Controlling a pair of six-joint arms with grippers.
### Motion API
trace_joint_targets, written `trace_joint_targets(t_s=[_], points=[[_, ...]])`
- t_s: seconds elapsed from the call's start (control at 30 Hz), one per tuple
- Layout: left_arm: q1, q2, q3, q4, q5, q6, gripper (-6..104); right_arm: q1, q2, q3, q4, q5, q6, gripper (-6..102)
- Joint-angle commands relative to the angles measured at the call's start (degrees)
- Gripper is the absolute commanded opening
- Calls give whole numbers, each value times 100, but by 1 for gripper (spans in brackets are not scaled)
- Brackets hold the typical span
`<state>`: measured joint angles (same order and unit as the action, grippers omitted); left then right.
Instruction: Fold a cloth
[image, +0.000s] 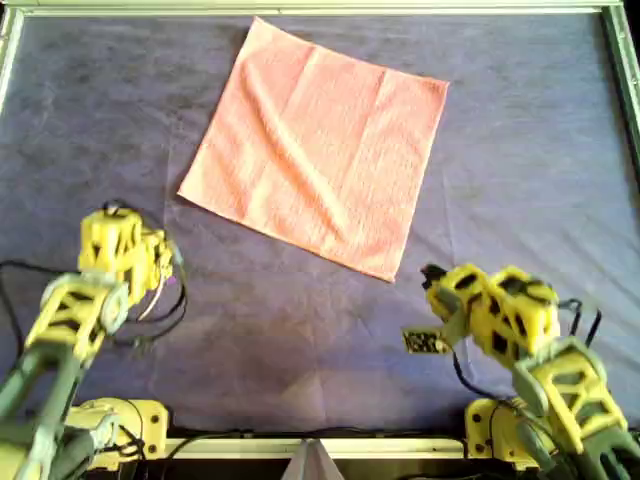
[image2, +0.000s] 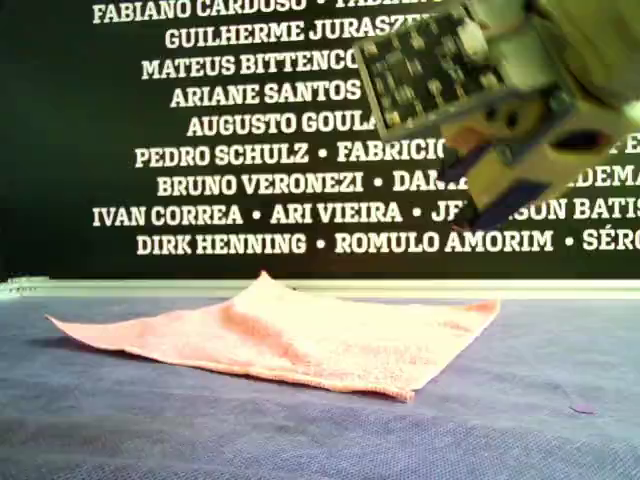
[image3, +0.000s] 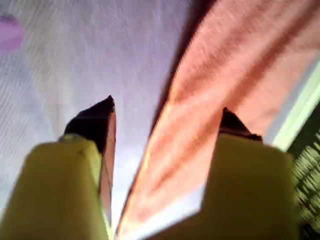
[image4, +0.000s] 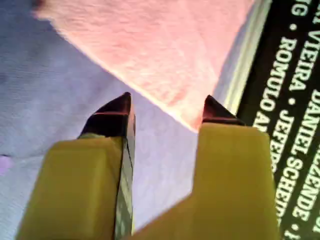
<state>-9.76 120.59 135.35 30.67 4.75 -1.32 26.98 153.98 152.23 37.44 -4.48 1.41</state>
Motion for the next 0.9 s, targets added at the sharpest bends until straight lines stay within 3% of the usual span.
trace_joint_targets(t_s=[0.0, 0.1, 0.17, 0.27, 0.33, 0.4, 0.63, 0.87], points=[[-114, -1143, -1204, -158, -26, 352, 73, 53, -2030, -1547, -193, -35, 44, 56], [-114, -1854, -1696, -158, -26, 993, 73, 62, -3445, -2294, -193, -53, 79, 56], [-88, -2145, -1942, -167, -26, 1178, 73, 62, -4148, -2558, -193, -220, 325, 56], [-88, -2382, -2215, -167, -26, 1204, 73, 62, -4729, -2707, -193, -677, 817, 56], [-88, -2487, -2347, -167, -26, 1213, 73, 35, -4852, -2786, -193, -967, 905, 56], [-88, -2628, -2514, -176, -26, 1274, 73, 26, -4966, -2874, -193, -1125, 914, 56], [-79, -3656, -3568, -176, -26, 1301, 73, 53, -5344, -2918, -193, -1151, 896, 57], [-79, -4579, -4614, -176, -26, 1301, 73, 53, -5396, -2918, -255, -1151, 896, 69]])
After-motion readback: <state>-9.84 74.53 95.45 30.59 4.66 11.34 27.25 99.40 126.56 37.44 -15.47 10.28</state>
